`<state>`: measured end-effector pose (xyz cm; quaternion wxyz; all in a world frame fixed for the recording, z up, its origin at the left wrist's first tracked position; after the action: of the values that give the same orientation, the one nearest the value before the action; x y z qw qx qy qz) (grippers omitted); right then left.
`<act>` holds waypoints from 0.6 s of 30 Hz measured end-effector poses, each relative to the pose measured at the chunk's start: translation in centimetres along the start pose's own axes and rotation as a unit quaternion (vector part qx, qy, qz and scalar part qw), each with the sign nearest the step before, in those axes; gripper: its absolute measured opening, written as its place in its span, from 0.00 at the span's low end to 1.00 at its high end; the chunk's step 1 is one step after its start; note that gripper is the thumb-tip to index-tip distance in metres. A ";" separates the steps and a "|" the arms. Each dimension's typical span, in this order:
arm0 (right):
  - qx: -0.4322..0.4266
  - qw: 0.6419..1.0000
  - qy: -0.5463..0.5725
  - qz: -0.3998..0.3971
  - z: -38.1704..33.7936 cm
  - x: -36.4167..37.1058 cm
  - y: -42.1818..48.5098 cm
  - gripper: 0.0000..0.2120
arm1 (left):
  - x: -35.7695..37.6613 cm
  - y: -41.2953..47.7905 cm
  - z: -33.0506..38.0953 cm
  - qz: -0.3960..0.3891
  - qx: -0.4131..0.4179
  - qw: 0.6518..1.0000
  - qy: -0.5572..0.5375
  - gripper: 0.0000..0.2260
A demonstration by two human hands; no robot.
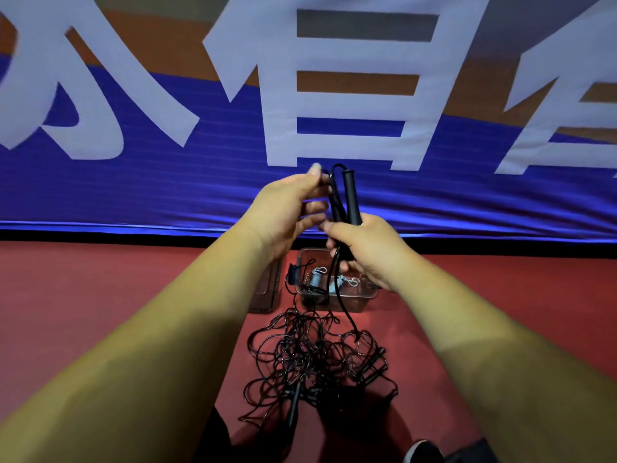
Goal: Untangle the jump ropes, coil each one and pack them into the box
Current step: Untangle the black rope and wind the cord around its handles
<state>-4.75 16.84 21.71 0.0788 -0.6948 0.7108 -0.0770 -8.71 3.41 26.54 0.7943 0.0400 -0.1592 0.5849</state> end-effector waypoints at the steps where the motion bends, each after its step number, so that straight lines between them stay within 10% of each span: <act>1: 0.001 1.000 0.024 0.009 -0.1 -0.1 0.0 0.05 | -0.2 0.2 -0.4 0.011 -0.014 1.000 0.011 0.11; 7: -0.008 0.993 0.104 0.064 -1.7 -1.8 -0.2 0.12 | 0.9 -1.1 -6.7 -0.192 -0.197 0.947 0.163 0.17; 18: -0.033 0.990 0.092 0.102 -3.6 -4.1 -1.1 0.13 | 3.1 -3.9 -7.8 -0.342 -0.170 0.853 0.355 0.09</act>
<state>-4.36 20.92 25.46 -0.0025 -0.6113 0.7840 -0.1082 -2.64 6.95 20.55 0.9410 -0.2543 0.0602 0.2149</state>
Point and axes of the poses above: each hand's wrist, its own y-axis towards the middle knuckle, its own x-axis out of the palm, z = x × y, the point moved 7 cm from there along y, towards the middle knuckle, and after that the axes turned 1 degree about -z, right-handed, at the moved point
